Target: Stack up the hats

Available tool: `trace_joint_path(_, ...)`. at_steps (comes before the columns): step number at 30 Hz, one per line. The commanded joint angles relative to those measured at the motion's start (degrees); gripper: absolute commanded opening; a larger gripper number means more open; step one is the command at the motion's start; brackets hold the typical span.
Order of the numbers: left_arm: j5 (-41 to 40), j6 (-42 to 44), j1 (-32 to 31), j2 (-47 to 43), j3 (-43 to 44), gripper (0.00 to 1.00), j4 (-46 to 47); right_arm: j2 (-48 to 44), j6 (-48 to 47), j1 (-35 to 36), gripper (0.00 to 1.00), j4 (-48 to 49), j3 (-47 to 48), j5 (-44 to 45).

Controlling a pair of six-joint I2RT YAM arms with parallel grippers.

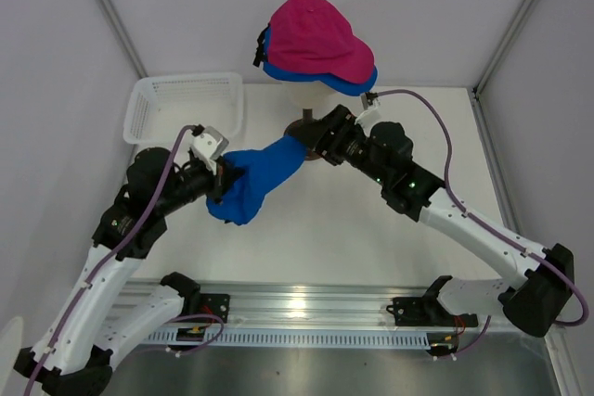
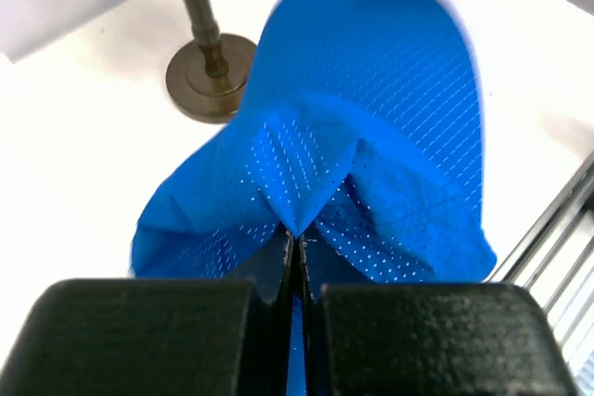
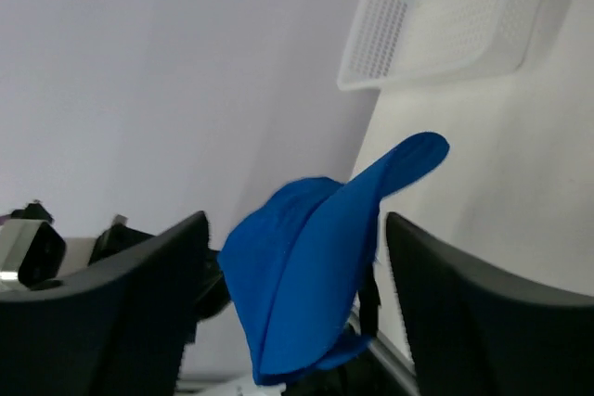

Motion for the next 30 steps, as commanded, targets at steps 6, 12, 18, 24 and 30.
trace_joint_path(6, 10.22, 13.6, -0.37, -1.03, -1.35, 0.01, 2.5, -1.88, -1.73, -8.49, 0.93, -13.68, 3.91, -19.73)
trace_joint_path(12, 10.23, 15.8, -0.37, -5.6, -1.9, 0.01, 6.03, -2.49, 7.05, -13.24, 0.93, -12.91, -1.53, -26.07)
trace_joint_path(18, 13.13, 15.54, -0.37, -4.9, -0.66, 0.01, 7.52, -8.02, 25.82, -12.71, 0.93, 4.01, -18.31, -24.68)
trace_joint_path(24, 16.73, 14.49, -0.37, -2.71, -1.19, 0.01, 8.58, -13.21, 36.5, -11.49, 0.93, 15.14, -27.47, -16.24)
trace_joint_path(30, 17.62, 13.7, -0.54, -1.74, -1.63, 0.01, 9.54, -10.24, 40.54, -7.8, 0.94, 14.95, -24.4, -13.85)
